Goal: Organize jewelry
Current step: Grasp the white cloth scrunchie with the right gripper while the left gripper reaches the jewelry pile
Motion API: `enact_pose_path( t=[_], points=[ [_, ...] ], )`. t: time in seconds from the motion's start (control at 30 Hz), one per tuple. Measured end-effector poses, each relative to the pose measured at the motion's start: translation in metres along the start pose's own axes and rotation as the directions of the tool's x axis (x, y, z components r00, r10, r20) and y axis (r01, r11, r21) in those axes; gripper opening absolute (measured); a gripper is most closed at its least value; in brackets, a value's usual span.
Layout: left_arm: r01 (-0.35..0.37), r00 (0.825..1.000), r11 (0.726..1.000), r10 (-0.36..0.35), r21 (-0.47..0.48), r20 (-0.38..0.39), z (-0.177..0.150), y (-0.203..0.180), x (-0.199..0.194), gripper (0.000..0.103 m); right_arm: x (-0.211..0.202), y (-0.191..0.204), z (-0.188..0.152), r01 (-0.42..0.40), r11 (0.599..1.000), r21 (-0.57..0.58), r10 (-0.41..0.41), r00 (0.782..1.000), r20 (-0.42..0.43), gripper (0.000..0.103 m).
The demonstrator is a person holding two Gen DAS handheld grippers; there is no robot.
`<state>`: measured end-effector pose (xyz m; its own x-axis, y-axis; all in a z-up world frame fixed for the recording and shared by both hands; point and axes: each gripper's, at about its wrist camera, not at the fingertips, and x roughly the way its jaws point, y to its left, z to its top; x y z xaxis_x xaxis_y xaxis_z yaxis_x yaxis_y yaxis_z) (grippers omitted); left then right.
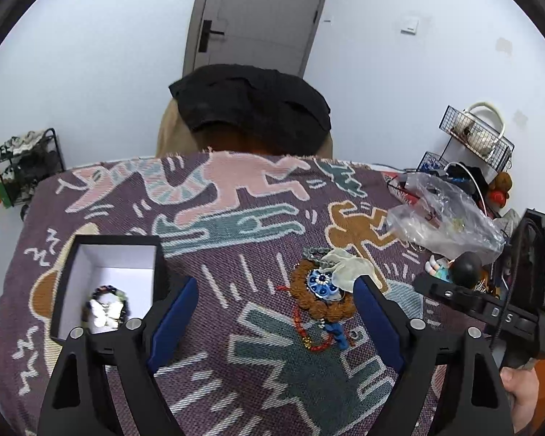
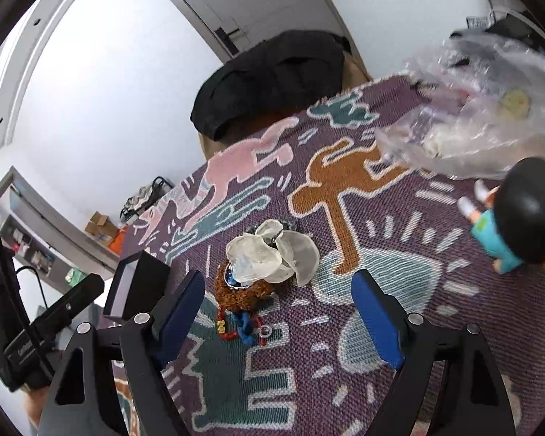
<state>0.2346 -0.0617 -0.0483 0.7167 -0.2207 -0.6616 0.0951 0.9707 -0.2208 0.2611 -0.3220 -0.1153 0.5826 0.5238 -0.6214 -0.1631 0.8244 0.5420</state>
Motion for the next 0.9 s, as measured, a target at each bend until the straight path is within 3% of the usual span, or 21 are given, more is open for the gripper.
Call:
enact_pose_path(
  t=[0.13,0.2,0.27,0.37,0.4,0.43,0.6,0.7,0.9],
  points=[
    [0.001,1.0,1.0,-0.001,0.002,-0.021,0.0,-0.001,0.013,0.079,0.024,0.002,0.007,-0.01,1.0,0.014,0.01,0.999,-0.05,0.074],
    [0.002,1.0,1.0,-0.002,-0.004,-0.03,0.0,0.001,0.019,0.072,0.036,0.003,0.009,-0.002,1.0,0.012,0.003,0.998,-0.067,0.071],
    [0.006,0.999,1.0,-0.007,-0.016,-0.043,0.0,0.004,0.023,0.067,0.049,0.004,0.011,0.006,1.0,0.013,-0.004,0.995,-0.095,0.063],
    [0.016,0.998,0.999,-0.018,-0.038,-0.063,-0.001,0.01,0.031,0.063,0.065,0.004,0.011,0.005,1.0,0.015,-0.003,0.991,-0.131,0.032],
    [0.016,0.998,0.999,-0.019,-0.04,-0.066,-0.001,0.01,0.033,0.063,0.068,0.003,0.01,-0.005,1.0,0.016,0.007,0.991,-0.136,0.01],
    [0.017,0.997,0.999,-0.019,-0.04,-0.071,-0.001,0.011,0.035,0.063,0.067,0.003,0.01,-0.014,1.0,0.016,0.016,0.992,-0.127,0.005],
    [0.027,0.995,0.999,-0.031,-0.043,-0.095,0.0,0.01,0.047,0.062,0.045,0.004,0.01,-0.042,0.999,0.008,0.043,0.998,-0.043,0.003],
    [0.041,0.992,0.998,-0.047,-0.05,-0.115,0.0,0.008,0.054,0.055,0.031,0.004,0.012,-0.036,0.999,-0.001,0.036,0.999,-0.01,0.003],
    [0.066,0.986,0.995,-0.075,-0.068,-0.147,-0.002,0.003,0.069,0.05,0.007,0.001,0.014,-0.04,0.999,0.001,0.04,0.998,0.041,0.003]
  ],
)
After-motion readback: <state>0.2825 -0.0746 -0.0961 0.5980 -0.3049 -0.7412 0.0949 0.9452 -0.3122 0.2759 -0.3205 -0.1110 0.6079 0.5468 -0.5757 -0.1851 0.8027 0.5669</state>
